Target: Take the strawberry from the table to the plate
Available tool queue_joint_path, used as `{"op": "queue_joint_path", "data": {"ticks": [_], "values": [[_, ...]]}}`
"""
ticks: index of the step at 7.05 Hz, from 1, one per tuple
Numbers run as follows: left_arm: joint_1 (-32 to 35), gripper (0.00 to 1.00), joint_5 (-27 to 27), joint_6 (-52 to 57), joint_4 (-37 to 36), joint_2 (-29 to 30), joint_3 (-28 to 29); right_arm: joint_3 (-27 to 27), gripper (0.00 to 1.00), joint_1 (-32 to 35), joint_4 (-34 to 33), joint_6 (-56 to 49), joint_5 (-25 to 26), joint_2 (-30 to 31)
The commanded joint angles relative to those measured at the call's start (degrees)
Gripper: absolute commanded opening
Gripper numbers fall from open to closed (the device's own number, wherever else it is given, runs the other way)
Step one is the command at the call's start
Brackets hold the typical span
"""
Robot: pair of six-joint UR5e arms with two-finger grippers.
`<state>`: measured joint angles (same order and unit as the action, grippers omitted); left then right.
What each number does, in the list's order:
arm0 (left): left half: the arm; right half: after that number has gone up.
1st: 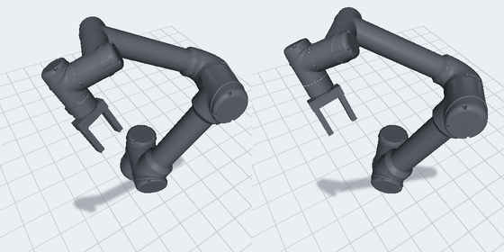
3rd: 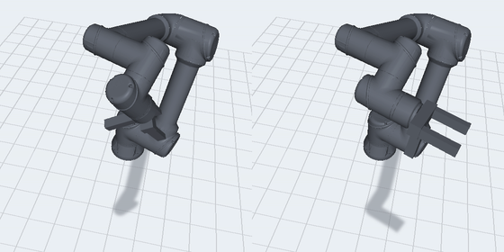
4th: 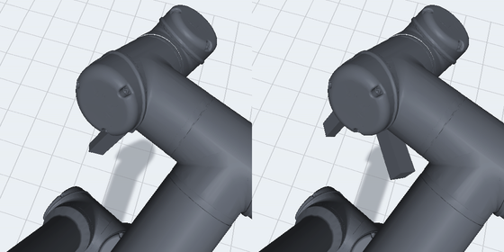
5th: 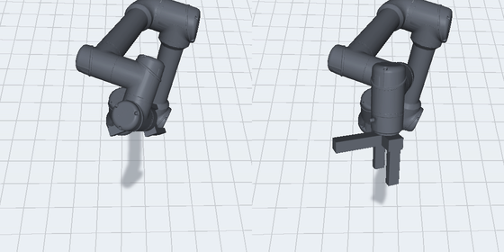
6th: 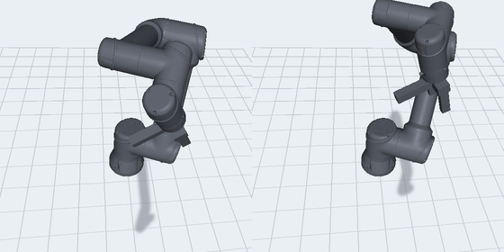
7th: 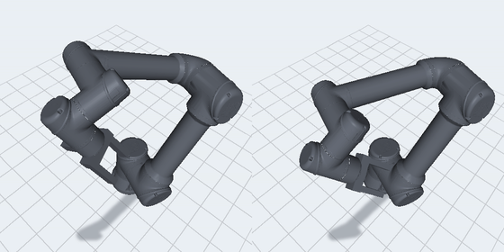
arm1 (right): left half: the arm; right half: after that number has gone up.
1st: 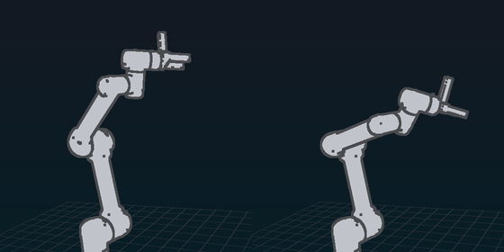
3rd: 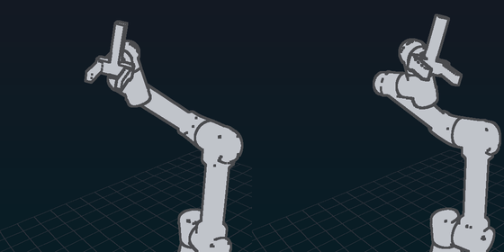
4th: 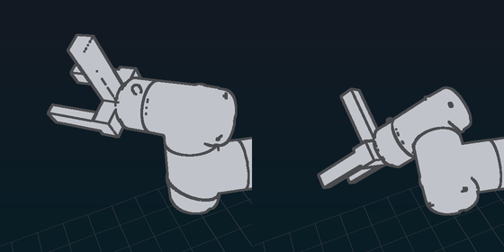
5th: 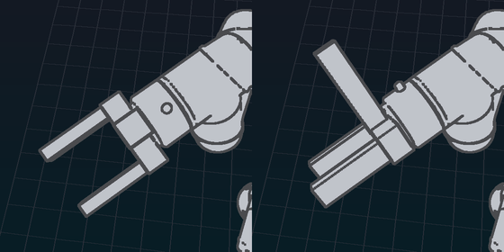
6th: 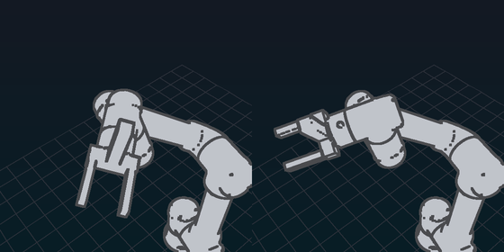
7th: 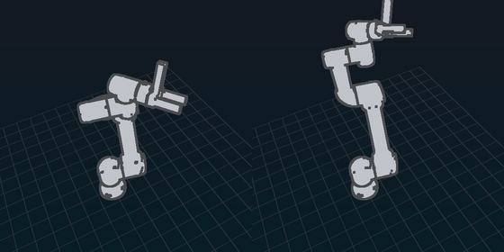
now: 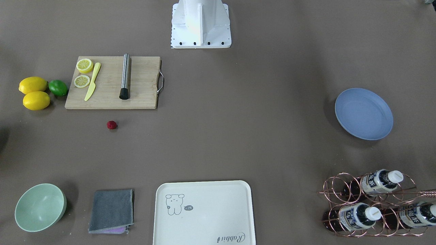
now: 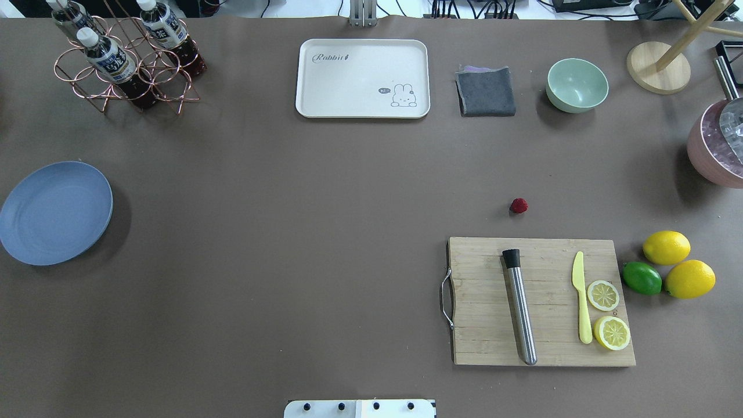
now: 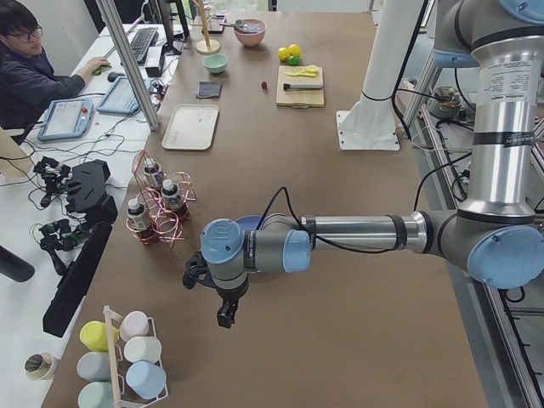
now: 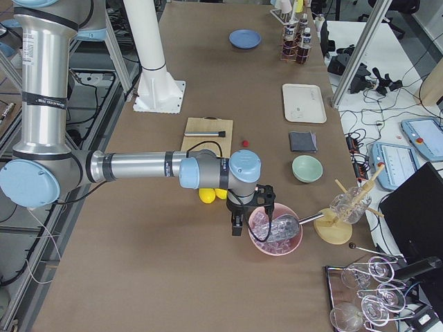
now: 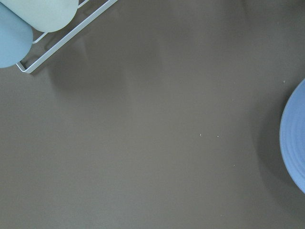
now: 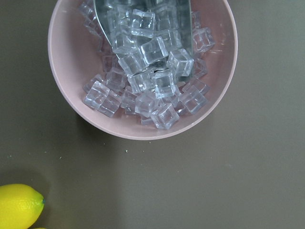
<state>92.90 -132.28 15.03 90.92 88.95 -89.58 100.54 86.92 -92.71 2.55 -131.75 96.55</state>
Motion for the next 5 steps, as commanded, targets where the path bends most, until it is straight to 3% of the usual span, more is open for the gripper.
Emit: {"op": "queue_joint_path", "data": {"ticks": [1, 5], "values": [[-0.7, 0.98, 0.1, 0.1, 0.0, 0.2, 0.1, 0.4, 1.00, 0.0, 0.0, 0.0, 0.0, 0.0], [-0.8, 0.98, 0.4, -0.2, 4.6, 0.6, 0.1, 0.4, 1.00, 0.0, 0.0, 0.0, 0.0, 0.0]]}}
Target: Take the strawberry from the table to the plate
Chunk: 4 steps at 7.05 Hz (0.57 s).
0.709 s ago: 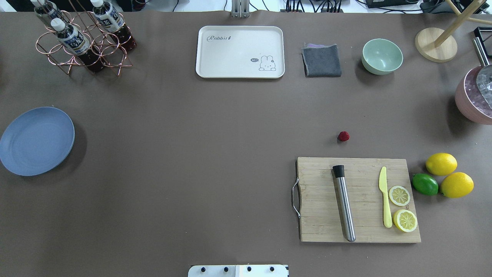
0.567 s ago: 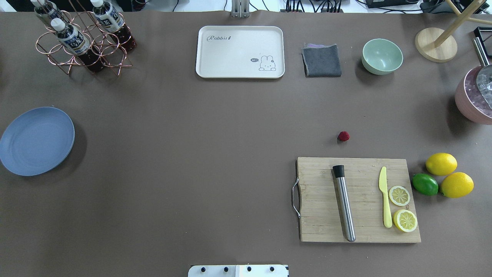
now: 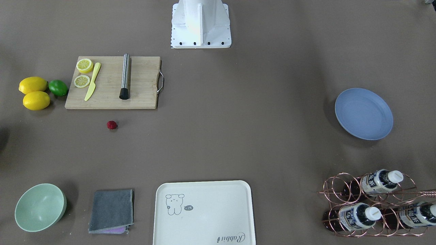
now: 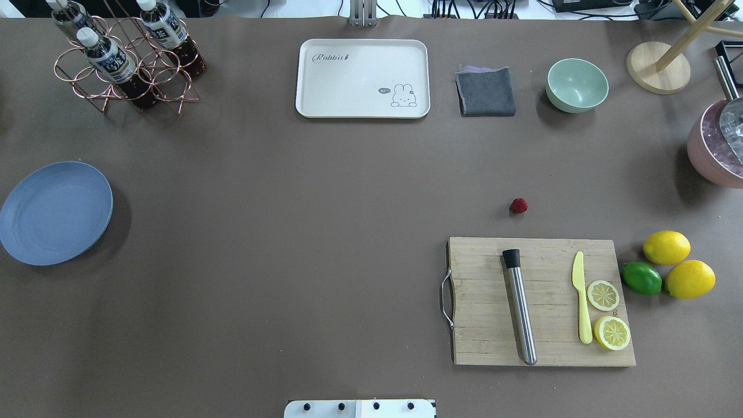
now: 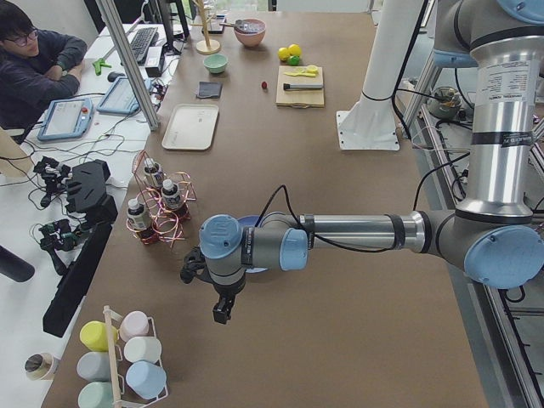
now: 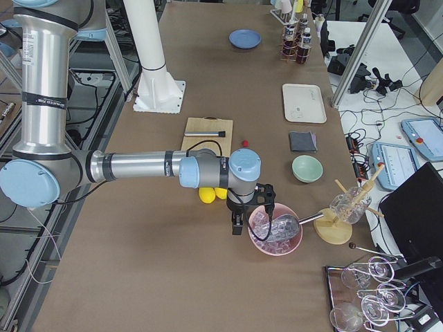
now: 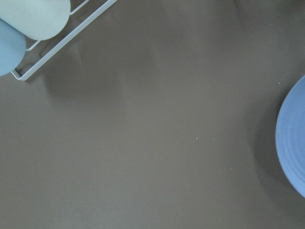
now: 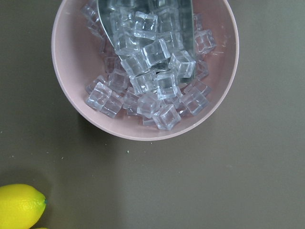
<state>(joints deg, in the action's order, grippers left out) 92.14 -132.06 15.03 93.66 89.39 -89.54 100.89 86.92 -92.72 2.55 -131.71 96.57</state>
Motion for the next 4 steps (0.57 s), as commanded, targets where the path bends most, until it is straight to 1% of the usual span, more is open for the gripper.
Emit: {"op": "queue_joint_path", "data": {"ticks": [1, 4], "values": [[0.0, 0.98, -0.1, -0.3, 2.7, 0.7, 0.1, 0.1, 1.00, 0.0, 0.0, 0.0, 0.0, -0.1], [0.0, 0.98, -0.1, -0.4, 3.0, 2.2, 0.6, 0.1, 1.00, 0.0, 0.0, 0.0, -0.1, -0.2]]}}
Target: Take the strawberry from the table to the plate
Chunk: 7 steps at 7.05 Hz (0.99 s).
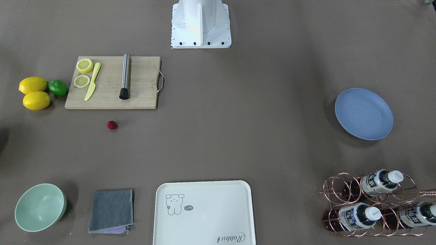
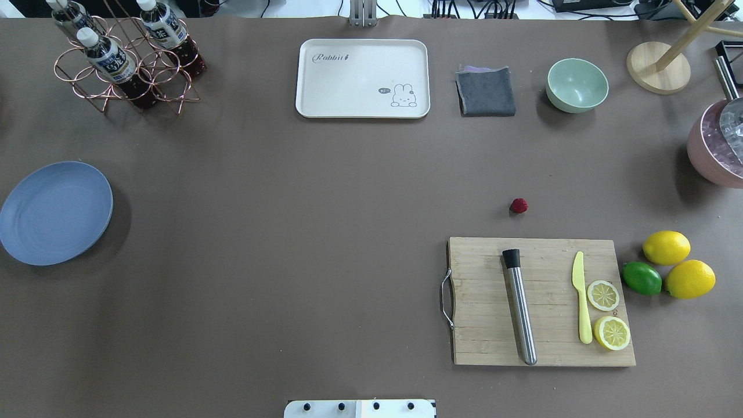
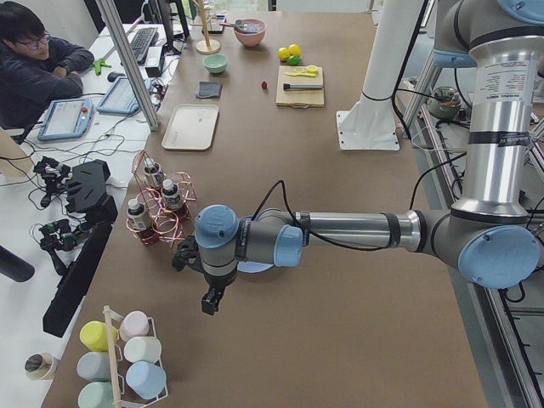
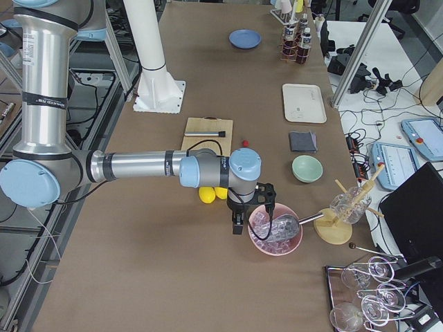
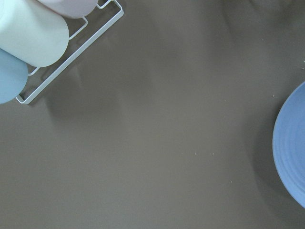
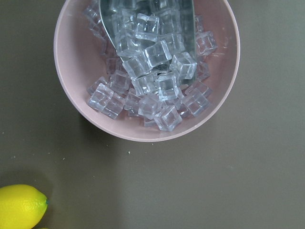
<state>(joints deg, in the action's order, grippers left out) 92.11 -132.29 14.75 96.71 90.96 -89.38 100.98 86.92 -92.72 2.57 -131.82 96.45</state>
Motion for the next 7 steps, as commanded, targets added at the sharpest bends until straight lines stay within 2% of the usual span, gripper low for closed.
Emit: {"op": "queue_joint_path", "data": {"ticks": [1, 5, 7], "values": [[0.0, 0.98, 0.2, -0.1, 0.0, 0.6, 0.3, 0.0, 1.00, 0.0, 0.0, 0.0, 0.0, -0.1], [0.3, 0.98, -0.8, 0.3, 3.3, 0.5, 1.7, 0.0, 1.00, 0.0, 0.0, 0.2, -0.2, -0.2], [0.2, 0.98, -7.2, 0.1, 4.5, 1.4, 0.8, 2.7, 1.00, 0.0, 0.0, 0.2, -0.8, -0.7]]}}
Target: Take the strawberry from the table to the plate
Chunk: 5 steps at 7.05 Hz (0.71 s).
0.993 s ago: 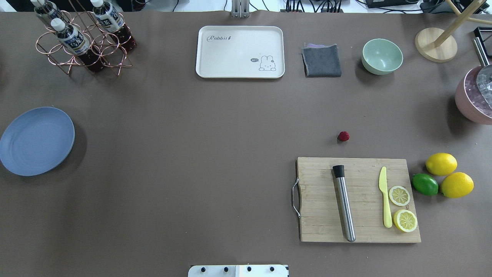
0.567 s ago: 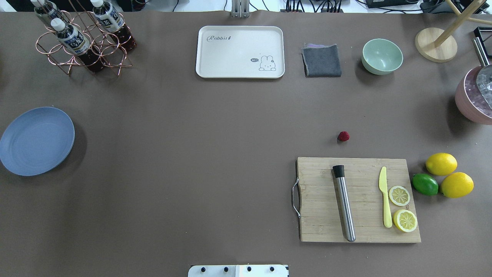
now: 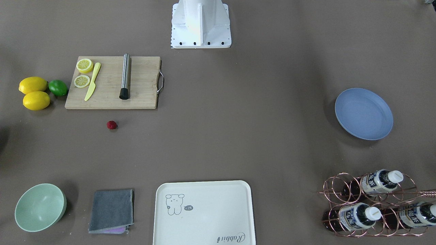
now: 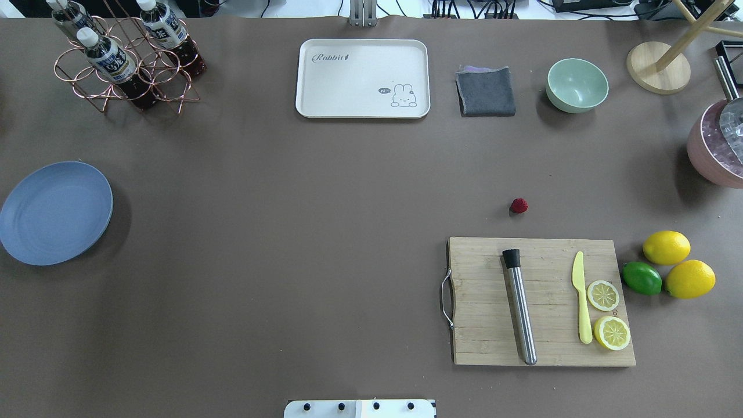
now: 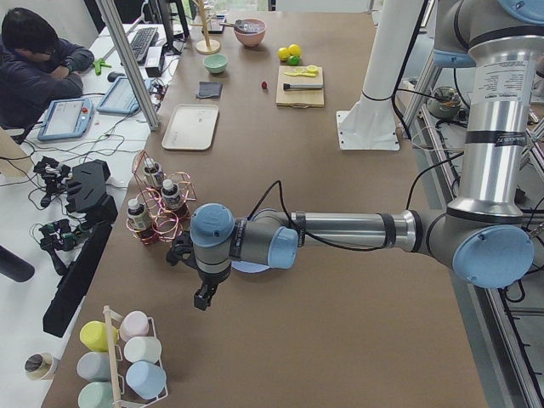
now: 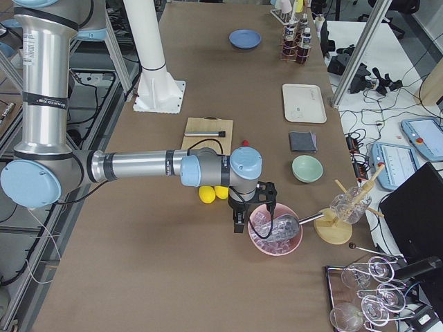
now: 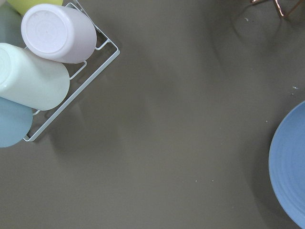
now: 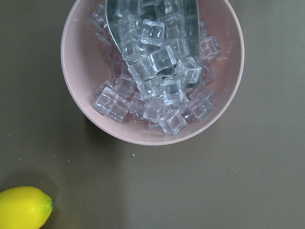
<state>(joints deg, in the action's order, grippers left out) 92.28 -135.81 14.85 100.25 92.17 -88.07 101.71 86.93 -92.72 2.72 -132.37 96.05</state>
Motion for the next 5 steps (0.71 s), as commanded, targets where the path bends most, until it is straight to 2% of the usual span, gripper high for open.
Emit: {"op": "queue_joint_path", "data": {"ticks": [1, 2, 4, 5], "values": [[-0.1, 0.98, -4.4, -2.7, 4.0, 0.8, -1.0, 7.3, 1.00, -0.1, 0.1, 0.3, -0.3, -0.4], [-1.5, 0.98, -4.6, -7.5, 6.8, 4.1, -0.7, 9.7, 1.00, -0.1, 0.1, 0.4, -0.5, -1.4], [-7.5, 0.99, -4.1, -16.2, 10.6, 4.5, -0.9, 9.6, 1.00, -0.4, 0.1, 3.1, -6.4, -3.8], [-10.0, 1.00, -3.9, -17.9, 12.6, 4.4, 0.0, 9.6, 1.00, -3.6, 0.1, 8.4, -5.9, -4.8]]}}
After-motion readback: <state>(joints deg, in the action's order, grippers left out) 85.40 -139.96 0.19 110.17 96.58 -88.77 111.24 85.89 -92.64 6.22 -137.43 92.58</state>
